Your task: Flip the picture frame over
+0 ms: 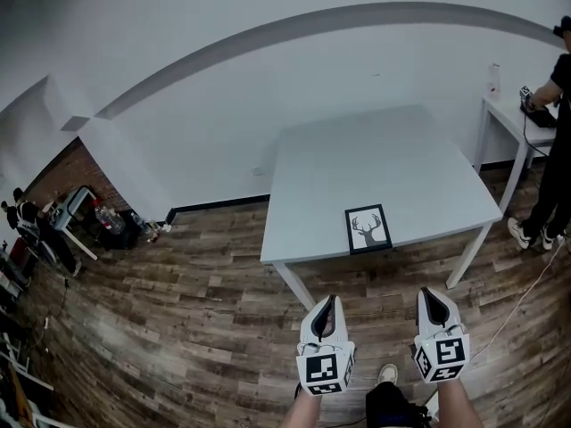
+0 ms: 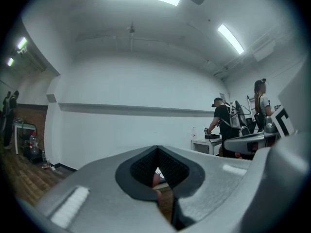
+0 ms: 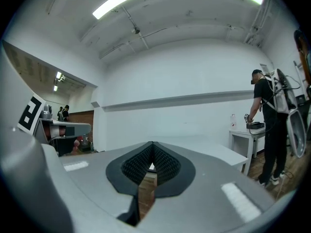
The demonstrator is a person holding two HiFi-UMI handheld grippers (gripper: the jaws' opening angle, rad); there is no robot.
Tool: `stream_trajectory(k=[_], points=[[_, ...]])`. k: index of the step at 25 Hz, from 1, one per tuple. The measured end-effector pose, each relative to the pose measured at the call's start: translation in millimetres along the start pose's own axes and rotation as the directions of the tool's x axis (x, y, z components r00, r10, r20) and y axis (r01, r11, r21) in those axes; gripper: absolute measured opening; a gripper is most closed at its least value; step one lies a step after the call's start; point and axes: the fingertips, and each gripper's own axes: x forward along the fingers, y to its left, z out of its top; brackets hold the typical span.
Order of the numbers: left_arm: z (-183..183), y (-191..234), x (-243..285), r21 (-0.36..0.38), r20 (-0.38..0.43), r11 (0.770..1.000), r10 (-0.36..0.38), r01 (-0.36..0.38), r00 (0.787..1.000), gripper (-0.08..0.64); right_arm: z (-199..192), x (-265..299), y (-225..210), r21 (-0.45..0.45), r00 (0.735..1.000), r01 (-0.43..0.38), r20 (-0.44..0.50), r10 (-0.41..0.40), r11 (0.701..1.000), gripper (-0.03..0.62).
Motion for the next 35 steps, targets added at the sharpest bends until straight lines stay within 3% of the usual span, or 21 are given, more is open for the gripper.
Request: stream_trajectory(k=[9, 17, 21, 24, 25, 27, 29, 31, 35], points=[[-11, -4, 126, 0.033, -0.018, 0.999, 0.013, -0.013, 1.0, 0.0, -12, 114, -67, 0.02, 0.998, -0.046, -0.043, 0.046, 0.999, 0.026], [-22, 0, 176, 0.015, -0.026, 1.0, 0.004, -0.004, 1.0, 0.0, -23, 165, -76, -0.002, 0.994, -0.083, -0.078, 0.083, 0.997, 0.026], [-31, 14, 187, -0.009, -0.031, 1.0, 0.009, -0.009, 0.999, 0.0, -32, 185, -61, -0.066, 0.989, -0.112, -0.108, 0.105, 0.991, 0.026], [-37, 23, 192, -0.015, -0.038, 1.0, 0.003, -0.004, 0.999, 0.0, -46, 199, -42, -0.184, 0.979, -0.161, -0.158, 0.132, 0.97, 0.026], [-39, 26, 193, -0.017, -0.039, 1.0, 0.003, -0.003, 0.999, 0.0, -54, 204, -34, -0.231, 0.972, -0.188, -0.182, 0.148, 0.955, 0.029], [-42, 35, 193, -0.019, -0.04, 1.0, 0.006, -0.007, 0.999, 0.0, -73, 213, -17, -0.323, 0.955, -0.249, -0.24, 0.175, 0.913, 0.098], [-47, 43, 192, -0.024, -0.046, 1.0, 0.009, -0.01, 0.999, 0.0, -96, 223, -2, -0.426, 0.935, -0.303, -0.305, 0.179, 0.853, 0.126], [-53, 49, 190, -0.03, -0.054, 0.999, 0.01, -0.012, 0.998, 0.0, -121, 233, 12, -0.554, 0.914, -0.355, -0.374, 0.156, 0.753, 0.15], [-64, 62, 187, -0.028, -0.062, 0.999, 0.028, -0.03, 0.998, 0.0, -166, 257, 32, -0.746, 0.877, -0.438, -0.476, 0.057, 0.501, 0.19]])
